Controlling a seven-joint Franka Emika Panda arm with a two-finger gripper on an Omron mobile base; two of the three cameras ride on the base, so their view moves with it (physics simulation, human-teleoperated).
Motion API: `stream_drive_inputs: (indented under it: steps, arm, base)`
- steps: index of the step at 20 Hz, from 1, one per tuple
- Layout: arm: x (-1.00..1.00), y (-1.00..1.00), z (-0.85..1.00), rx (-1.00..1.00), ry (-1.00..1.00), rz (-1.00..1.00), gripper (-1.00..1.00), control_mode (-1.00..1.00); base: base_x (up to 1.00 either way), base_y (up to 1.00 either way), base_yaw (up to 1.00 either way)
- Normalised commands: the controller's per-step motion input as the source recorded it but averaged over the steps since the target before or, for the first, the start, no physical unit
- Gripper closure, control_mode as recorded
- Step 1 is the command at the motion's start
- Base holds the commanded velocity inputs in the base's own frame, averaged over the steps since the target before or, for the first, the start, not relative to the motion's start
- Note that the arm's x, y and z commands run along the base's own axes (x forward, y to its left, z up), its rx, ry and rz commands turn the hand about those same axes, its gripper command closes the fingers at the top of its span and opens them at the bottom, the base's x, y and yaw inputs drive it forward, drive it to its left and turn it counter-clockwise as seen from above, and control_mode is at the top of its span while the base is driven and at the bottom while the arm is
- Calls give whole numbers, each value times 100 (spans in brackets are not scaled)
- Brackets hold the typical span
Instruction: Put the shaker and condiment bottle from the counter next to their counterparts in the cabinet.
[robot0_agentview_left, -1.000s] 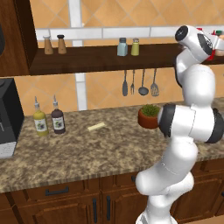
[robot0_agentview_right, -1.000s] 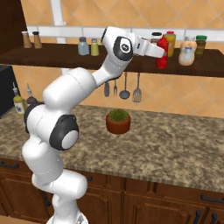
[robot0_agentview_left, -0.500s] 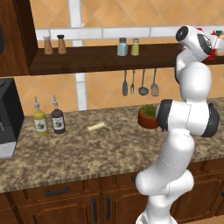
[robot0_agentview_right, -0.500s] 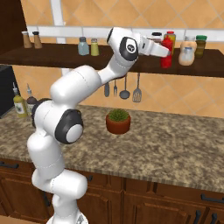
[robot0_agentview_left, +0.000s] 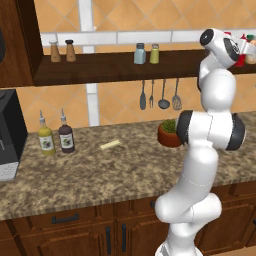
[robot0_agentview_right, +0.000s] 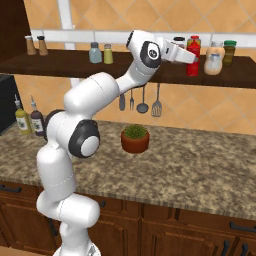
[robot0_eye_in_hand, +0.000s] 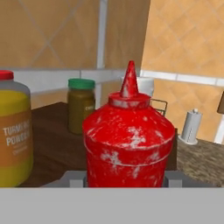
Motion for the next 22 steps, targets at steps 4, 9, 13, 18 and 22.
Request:
stream_drive_inputs:
  steps: [4,9,13,18,22]
  arm:
    - [34,-18,-17,0,-1,0,100,-100]
    - [19,-16,-25,0,-3,0,-100,-100]
    - [0,-12,-12,0,-2,0,-100,-100]
    - [-14,-3,-1,0,-2,0,-100,-100]
    - [-41,0,13,0,-2,0,-100,-100]
  base:
    - [0,0,0]
    - [0,0,0]
    - [0,0,0]
    - [0,0,0]
    - [0,0,0]
